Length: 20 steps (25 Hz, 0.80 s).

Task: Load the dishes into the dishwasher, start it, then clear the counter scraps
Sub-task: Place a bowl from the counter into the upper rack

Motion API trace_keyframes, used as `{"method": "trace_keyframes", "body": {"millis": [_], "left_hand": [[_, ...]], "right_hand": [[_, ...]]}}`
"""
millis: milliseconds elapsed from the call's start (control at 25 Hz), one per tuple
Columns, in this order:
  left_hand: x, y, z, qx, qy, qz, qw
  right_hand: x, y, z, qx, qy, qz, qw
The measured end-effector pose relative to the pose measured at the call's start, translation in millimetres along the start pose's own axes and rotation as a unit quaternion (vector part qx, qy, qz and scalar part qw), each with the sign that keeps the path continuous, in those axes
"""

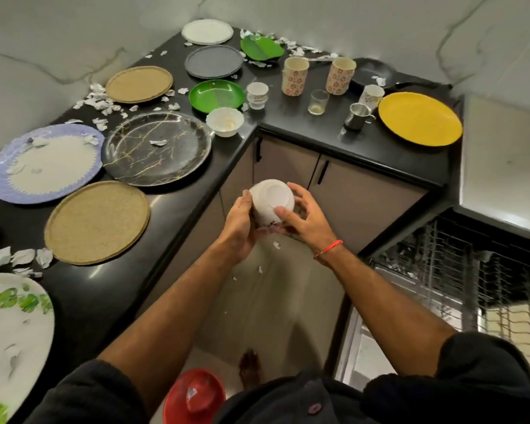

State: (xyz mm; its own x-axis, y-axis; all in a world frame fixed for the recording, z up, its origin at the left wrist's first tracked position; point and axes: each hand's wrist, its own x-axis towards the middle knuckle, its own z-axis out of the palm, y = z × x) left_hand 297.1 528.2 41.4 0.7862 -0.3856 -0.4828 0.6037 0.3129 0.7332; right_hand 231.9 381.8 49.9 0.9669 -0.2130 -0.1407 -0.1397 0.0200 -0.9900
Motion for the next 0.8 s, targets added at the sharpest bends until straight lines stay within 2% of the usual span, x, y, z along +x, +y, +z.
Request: {"method": "trace_keyframes", "body": {"millis": [120,280,440,600,720,800], "left_hand": [[1.3,-40.1,62.3,0.017,-0.067,-0.041,0.997],[-5.2,-114.8,161.8,0.160,-0.148,-0.098,0.971],[-10.5,-213.9,263.5,0.377,-0.189,-0.116,0.899],[-16.5,-330.3,363.1,0.443,-0.224,-0.184,0.848],[-16.6,-418.3,434.0,0.486,-0.252,-0.228,0.805],[-12.2,-461.9,469.0,0.535,-0.258,-0.223,0.773]], "right_hand": [[-24.9,4.0,-68.7,0.001,0.081,0.000,0.997],[-82.8,26.4,-179.9,-0.005,0.191,0.051,0.980],[-160.1,78.6,-309.1,0.007,0.298,0.100,0.949],[-236.6,138.9,-425.6,0.075,0.372,0.149,0.913],[-287.1,187.6,-513.9,0.142,0.434,0.188,0.869],[-311.2,218.0,-564.7,0.126,0.491,0.220,0.833]]}}
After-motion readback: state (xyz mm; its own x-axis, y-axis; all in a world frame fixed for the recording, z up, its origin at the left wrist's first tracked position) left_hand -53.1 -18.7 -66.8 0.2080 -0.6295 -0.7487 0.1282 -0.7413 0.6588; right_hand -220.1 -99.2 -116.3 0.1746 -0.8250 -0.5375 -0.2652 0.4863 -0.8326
